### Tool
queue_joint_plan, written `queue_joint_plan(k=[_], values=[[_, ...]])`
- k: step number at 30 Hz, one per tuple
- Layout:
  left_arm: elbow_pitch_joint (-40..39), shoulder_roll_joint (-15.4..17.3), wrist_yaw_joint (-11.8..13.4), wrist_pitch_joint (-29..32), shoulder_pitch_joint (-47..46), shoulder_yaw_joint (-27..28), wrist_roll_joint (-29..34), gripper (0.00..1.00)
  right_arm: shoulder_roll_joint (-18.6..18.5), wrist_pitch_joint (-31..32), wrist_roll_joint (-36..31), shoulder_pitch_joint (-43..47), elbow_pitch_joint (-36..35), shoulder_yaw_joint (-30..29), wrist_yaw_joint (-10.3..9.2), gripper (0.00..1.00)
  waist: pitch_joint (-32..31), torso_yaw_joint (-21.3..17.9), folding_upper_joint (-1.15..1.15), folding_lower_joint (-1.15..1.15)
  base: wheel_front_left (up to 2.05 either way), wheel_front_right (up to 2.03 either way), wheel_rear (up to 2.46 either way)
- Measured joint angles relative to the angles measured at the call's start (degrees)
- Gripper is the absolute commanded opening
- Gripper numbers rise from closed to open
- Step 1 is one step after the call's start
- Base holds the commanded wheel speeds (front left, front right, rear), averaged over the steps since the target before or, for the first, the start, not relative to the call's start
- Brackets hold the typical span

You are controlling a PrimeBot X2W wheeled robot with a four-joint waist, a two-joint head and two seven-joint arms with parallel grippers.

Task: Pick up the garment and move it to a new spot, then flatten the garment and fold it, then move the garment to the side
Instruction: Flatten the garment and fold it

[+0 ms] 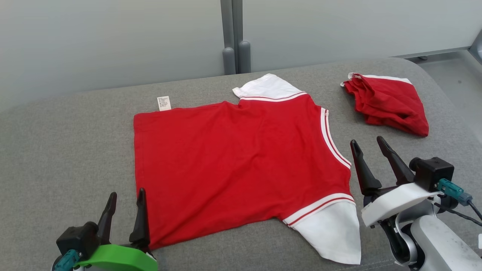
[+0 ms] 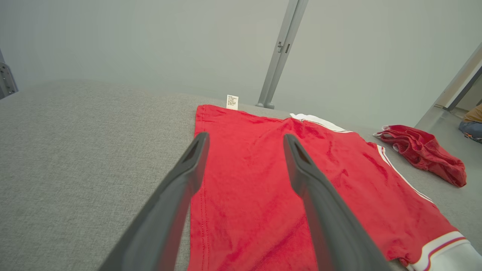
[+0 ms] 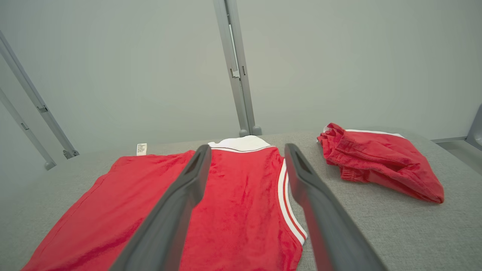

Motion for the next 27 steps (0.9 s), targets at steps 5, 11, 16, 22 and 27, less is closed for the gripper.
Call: queue_joint_plan(k=[5,11,16,22,27], values=[[0.0,-0.4,0.2,0.0,0.5,0.3,0.4,1.0,0.4,0.0,-0.6,0.8,0.0,-0.6,-0.01,1.0,0.1,0.2,0.0,0.0,0.0,0.0,0.0],[0.2,-1.1,0.2,0.0,0.9,0.8,0.4,1.0,0.9,0.0,-1.0,0.9,0.0,-1.2,-0.08,1.0,0.2,0.5,0.0,0.0,0.0,0.0,0.0],[0.3,-1.2,0.2,0.1,1.1,1.2,0.5,1.0,1.5,0.0,-1.6,1.1,0.0,-1.5,-0.09,1.0,0.4,0.6,0.0,0.0,0.0,0.0,0.0],[1.4,-1.3,0.2,2.1,2.3,1.3,0.6,1.0,2.0,0.0,-2.0,2.0,0.1,-1.9,-0.09,1.0,0.7,0.8,0.0,0.0,0.0,0.0,0.0],[3.4,-2.8,0.4,5.7,4.9,1.4,-4.2,1.0,2.1,0.0,-2.1,2.3,0.2,-2.4,-0.09,1.0,1.8,1.1,0.0,0.0,0.0,0.0,0.0]])
